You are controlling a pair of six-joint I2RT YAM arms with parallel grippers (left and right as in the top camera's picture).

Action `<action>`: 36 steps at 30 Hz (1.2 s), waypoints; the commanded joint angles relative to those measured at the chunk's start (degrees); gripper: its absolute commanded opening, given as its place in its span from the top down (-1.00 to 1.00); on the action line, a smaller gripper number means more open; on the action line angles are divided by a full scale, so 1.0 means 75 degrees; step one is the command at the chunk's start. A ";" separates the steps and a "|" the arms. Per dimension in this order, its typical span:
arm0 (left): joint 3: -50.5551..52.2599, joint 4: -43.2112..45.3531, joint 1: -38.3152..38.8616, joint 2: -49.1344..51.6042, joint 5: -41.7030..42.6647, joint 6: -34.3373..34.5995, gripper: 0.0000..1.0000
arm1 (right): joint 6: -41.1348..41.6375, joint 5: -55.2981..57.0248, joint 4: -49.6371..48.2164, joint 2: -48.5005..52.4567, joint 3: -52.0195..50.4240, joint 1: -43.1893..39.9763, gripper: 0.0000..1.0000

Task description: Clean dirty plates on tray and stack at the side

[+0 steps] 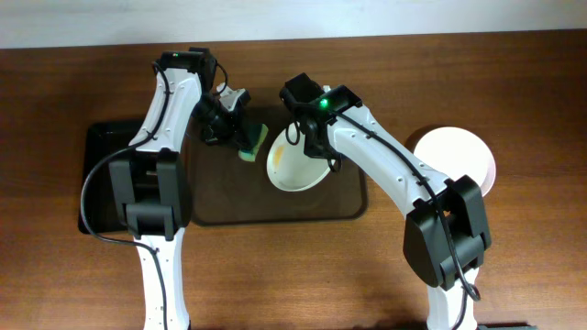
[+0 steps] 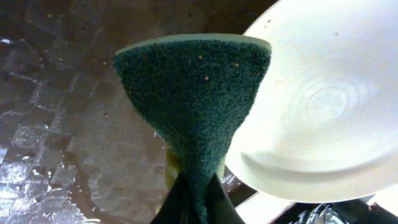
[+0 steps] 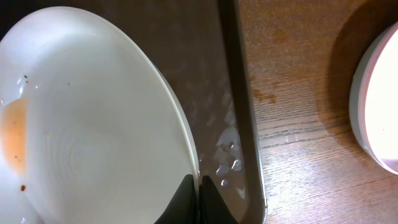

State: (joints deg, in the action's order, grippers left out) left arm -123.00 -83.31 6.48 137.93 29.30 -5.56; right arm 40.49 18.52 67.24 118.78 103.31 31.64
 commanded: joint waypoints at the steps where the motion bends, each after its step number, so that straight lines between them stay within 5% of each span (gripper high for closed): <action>1: -0.0140 0.0006 -0.0047 0.0012 0.0181 -0.0557 0.99 | 0.0035 -0.0289 -0.0012 -0.0015 0.0114 -0.0038 0.92; 15: 0.0044 0.0213 0.1008 0.0737 0.0729 -0.2623 0.99 | -0.0169 -0.0326 -0.0143 -0.0012 0.0041 -0.0035 0.92; 17: 0.0044 0.0213 0.1119 0.0816 0.0571 -0.2495 0.99 | -0.0169 -0.0326 -0.0140 -0.0012 0.0041 -0.0035 0.92; 23: 0.0044 0.0090 0.0592 0.0813 -0.2320 0.0058 0.99 | -0.0169 -0.0329 -0.0140 -0.0012 0.0041 -0.0035 0.92; 36: -0.1766 -0.1271 0.0277 0.0807 -0.1667 -0.0251 0.99 | -0.0373 -0.1521 -0.0166 -0.0009 -0.0376 -0.0306 0.92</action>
State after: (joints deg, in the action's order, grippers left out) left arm -135.55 -92.23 8.49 143.39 16.45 -6.42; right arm 39.00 11.53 65.95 119.09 102.02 30.81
